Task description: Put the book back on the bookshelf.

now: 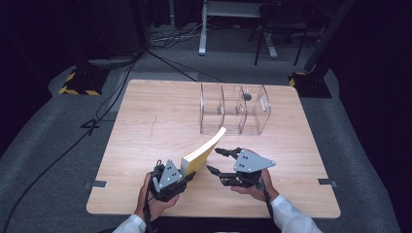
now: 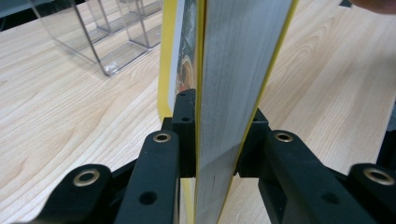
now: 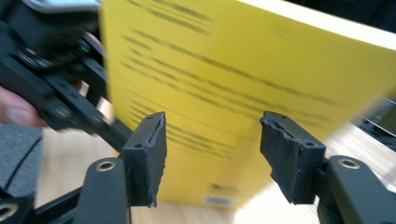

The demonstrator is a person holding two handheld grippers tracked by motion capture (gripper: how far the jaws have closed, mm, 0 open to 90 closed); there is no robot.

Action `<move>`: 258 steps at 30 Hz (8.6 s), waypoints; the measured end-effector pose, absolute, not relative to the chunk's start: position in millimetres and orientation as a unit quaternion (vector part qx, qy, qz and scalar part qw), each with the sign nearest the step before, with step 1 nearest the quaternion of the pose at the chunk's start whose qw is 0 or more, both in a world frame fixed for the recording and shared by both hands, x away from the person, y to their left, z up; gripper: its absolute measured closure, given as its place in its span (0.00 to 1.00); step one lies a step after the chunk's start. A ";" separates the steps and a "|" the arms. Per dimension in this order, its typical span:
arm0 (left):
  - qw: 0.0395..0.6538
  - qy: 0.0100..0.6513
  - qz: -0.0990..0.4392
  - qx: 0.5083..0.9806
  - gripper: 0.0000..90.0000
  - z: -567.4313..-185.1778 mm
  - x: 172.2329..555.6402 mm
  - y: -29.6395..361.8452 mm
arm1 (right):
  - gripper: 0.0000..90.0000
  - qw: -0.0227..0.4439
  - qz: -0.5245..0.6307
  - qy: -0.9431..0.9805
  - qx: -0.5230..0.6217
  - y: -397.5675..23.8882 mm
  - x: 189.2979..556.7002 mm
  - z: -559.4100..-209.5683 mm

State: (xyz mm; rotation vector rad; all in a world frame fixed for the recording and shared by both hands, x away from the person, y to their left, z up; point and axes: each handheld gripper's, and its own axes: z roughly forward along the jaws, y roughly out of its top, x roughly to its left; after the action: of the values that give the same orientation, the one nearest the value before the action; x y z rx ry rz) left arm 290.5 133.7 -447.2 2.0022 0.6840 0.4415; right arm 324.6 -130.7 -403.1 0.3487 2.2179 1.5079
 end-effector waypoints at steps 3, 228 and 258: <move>0.479 0.258 0.170 0.822 0.83 -448.0 292.2 134.7 | 0.45 0.219 0.539 0.800 0.143 -151.9 332.9 -405.5; 0.339 0.385 0.146 0.846 0.14 -504.7 335.5 184.2 | 0.84 0.351 0.459 0.704 0.413 -220.2 505.0 -443.8; 0.338 0.388 0.146 0.845 0.14 -504.7 335.1 183.8 | 0.79 0.341 0.429 0.732 0.404 -238.5 483.9 -444.7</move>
State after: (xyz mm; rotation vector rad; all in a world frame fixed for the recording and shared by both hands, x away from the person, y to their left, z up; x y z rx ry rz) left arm 335.1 183.8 -504.7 2.2016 1.0103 0.3797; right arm 483.9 -238.5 -444.7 1.0501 1.9046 1.1167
